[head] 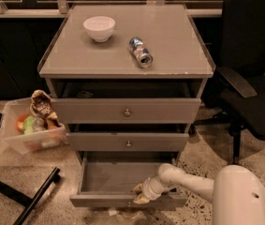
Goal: Open bottom drawer
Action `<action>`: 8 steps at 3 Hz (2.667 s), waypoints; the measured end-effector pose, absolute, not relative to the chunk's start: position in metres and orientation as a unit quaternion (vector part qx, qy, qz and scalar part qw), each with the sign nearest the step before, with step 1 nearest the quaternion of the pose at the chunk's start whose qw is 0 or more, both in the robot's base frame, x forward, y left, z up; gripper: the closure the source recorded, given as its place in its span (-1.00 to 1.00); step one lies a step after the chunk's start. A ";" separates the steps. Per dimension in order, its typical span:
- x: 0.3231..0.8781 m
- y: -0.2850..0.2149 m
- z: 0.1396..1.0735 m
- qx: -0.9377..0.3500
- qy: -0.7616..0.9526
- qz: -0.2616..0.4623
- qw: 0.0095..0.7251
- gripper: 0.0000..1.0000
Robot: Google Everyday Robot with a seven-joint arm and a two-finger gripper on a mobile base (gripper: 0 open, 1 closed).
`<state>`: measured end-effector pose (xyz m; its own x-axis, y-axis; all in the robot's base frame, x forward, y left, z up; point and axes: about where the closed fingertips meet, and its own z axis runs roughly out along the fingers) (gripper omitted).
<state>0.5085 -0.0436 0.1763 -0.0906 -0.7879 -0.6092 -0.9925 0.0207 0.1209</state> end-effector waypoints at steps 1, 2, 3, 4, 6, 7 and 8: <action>0.508 -0.044 0.176 -0.647 0.688 0.268 0.191 0.16; 0.500 -0.041 0.173 -0.652 0.682 0.276 0.185 -0.31; 0.472 -0.037 0.169 -0.659 0.673 0.290 0.169 -0.77; 0.440 -0.030 0.169 -0.667 0.663 0.302 0.156 -1.00; 0.402 -0.021 0.178 -0.679 0.652 0.306 0.143 -0.17; 0.401 -0.020 0.180 -0.681 0.651 0.305 0.142 -0.23; 0.403 -0.021 0.180 -0.681 0.651 0.305 0.142 -0.70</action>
Offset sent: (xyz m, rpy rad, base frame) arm -0.0421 0.0118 -0.0104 0.0203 0.0604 0.0935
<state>0.4028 -0.0213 0.1799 -0.0322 -0.8001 -0.5990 -0.9725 -0.1132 0.2035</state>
